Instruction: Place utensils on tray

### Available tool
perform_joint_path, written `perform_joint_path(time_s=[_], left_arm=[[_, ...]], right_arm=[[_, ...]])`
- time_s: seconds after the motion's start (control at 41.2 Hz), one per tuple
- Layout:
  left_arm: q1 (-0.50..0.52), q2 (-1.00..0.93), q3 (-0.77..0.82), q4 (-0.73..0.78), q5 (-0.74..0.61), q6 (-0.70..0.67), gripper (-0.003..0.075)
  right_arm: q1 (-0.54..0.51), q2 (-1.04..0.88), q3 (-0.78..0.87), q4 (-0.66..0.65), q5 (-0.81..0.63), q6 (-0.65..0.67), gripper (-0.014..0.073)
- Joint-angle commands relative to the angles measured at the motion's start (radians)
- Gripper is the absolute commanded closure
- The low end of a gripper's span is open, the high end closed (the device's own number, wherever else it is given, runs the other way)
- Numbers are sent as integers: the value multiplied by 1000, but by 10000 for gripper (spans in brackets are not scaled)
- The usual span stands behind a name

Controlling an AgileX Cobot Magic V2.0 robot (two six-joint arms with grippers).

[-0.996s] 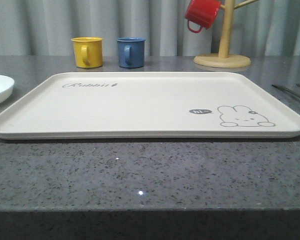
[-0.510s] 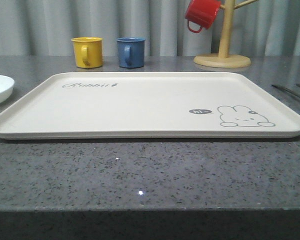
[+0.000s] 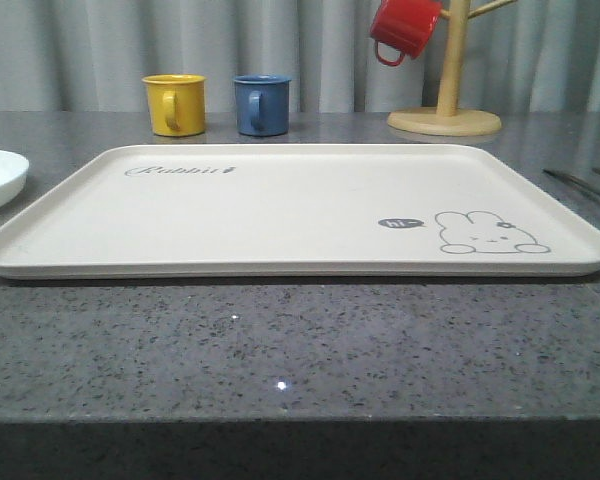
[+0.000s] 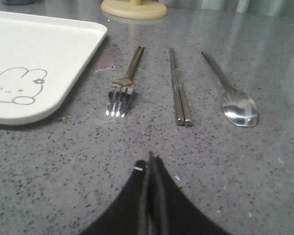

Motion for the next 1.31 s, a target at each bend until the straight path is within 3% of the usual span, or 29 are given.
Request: perform_joint_path(time_s=[0.0, 0.243, 0.389, 0.462, 0.656, 0.85, 0.996, 1.166, 1.239, 1.288], left_arm=[[4, -21, 1, -12, -81, -11, 738], [4, -21, 1, -23, -107, -11, 738], [4, -21, -3, -25, -346, -11, 738], [4, -21, -39, -58, -395, -11, 738], [4, 45, -240, -40, -219, -11, 738], [4, 289, -435, -19, -11, -11, 738], [4, 442, -496, -19, -3, -11, 738], [4, 489, -501, -19, -18, -11, 738], [4, 489, -501, -19, -30, -11, 715], [4, 489, -501, -19, -35, -11, 645]], right_arm=[[-5, -20, -12, 0, -84, -6, 663], [-5, -20, -13, 8, -128, -6, 663], [-5, -20, -56, 16, -174, -6, 663], [-5, -20, -113, 16, -166, -6, 663], [-5, 13, -340, 16, -90, -6, 660], [-5, 224, -536, 40, 50, -6, 660], [-5, 386, -591, 40, 60, -6, 660], [-5, 430, -590, 40, 53, -6, 659], [-5, 429, -590, 40, 52, -6, 604], [-5, 429, -590, 40, 52, -6, 528]])
